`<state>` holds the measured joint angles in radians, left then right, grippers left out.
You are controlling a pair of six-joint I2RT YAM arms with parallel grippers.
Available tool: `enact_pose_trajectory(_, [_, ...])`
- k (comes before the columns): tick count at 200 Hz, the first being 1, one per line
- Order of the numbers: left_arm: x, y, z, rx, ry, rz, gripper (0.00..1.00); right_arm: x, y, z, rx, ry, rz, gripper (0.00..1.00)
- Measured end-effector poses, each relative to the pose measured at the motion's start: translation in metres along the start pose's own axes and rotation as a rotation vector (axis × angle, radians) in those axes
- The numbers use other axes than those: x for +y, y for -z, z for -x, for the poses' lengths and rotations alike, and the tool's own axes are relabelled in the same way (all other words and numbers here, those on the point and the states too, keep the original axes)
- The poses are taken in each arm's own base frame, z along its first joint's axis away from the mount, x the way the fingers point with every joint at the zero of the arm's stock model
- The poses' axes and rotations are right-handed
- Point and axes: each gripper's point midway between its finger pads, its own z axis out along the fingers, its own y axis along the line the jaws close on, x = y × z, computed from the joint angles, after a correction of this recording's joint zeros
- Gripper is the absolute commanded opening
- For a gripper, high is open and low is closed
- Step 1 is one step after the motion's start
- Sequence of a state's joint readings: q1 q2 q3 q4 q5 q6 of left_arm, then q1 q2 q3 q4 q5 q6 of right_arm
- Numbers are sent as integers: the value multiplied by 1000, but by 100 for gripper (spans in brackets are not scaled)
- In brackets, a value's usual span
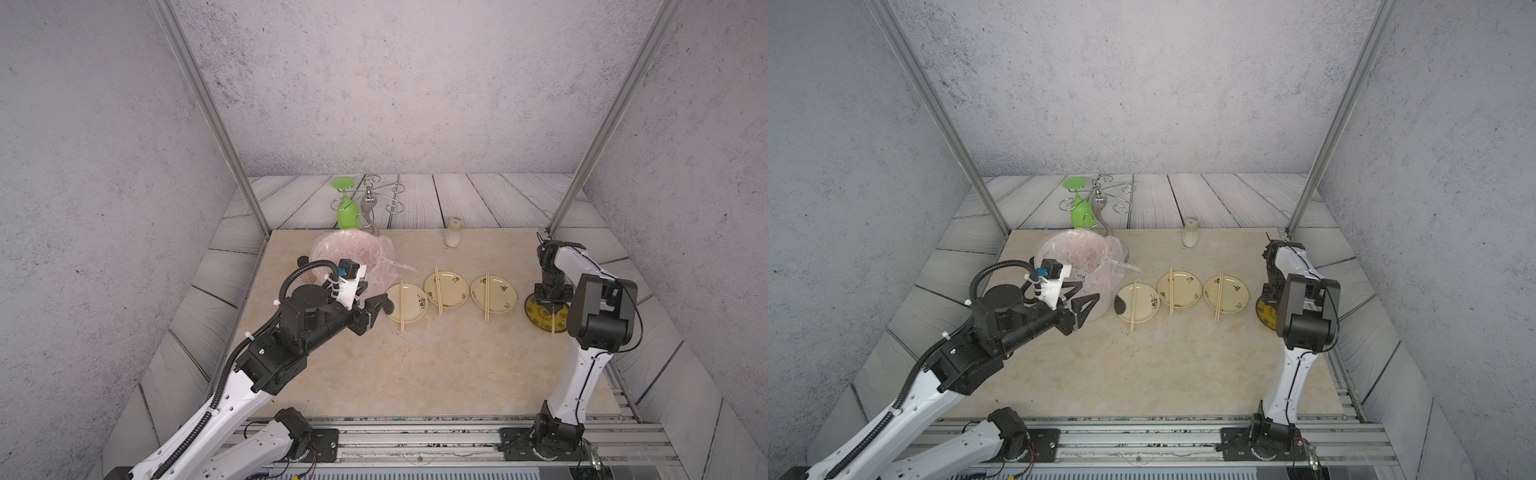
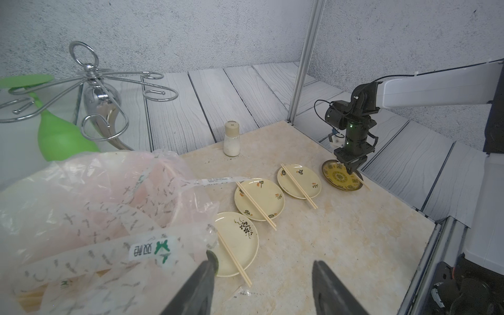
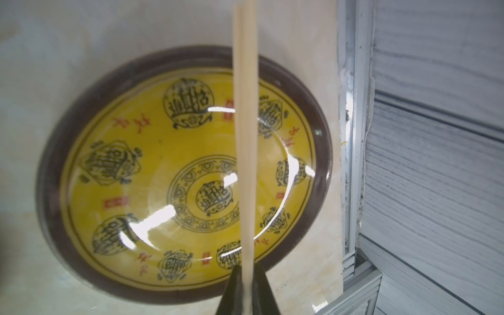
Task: Remove the packaging of disposable chopsticks
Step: Place the disposable chopsticks on the plate.
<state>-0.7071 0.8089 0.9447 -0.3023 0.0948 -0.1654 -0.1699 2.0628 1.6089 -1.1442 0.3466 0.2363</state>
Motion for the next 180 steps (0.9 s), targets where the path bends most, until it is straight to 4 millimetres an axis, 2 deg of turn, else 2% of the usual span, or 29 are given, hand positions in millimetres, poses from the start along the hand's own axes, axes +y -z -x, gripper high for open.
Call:
enact_pose_trajectory(29, [0,1,-1,0,0,0,60,3,1,-1,2,2,-2,12])
enact_pose_trajectory(52, [0,1,-1,0,0,0,60,5,1,-2,1,-2,-3,8])
enact_pose_trajectory(109, [0,2,-1,-4,-1,1,60,11,-3,-5,4,1,4,13])
enact_pose_trajectory(136, [1,10,4,-29,-6,9,60,11,-5,-7,-11,-21,8,15])
enact_pose_trajectory(157, [5,15,4,-48,-5,32,60,10,11,-8,-67,-63,47,21])
enact_pose_trajectory(180, [7,10,2,-36,4,43,59,-3,52,-2,-218,-136,95,22])
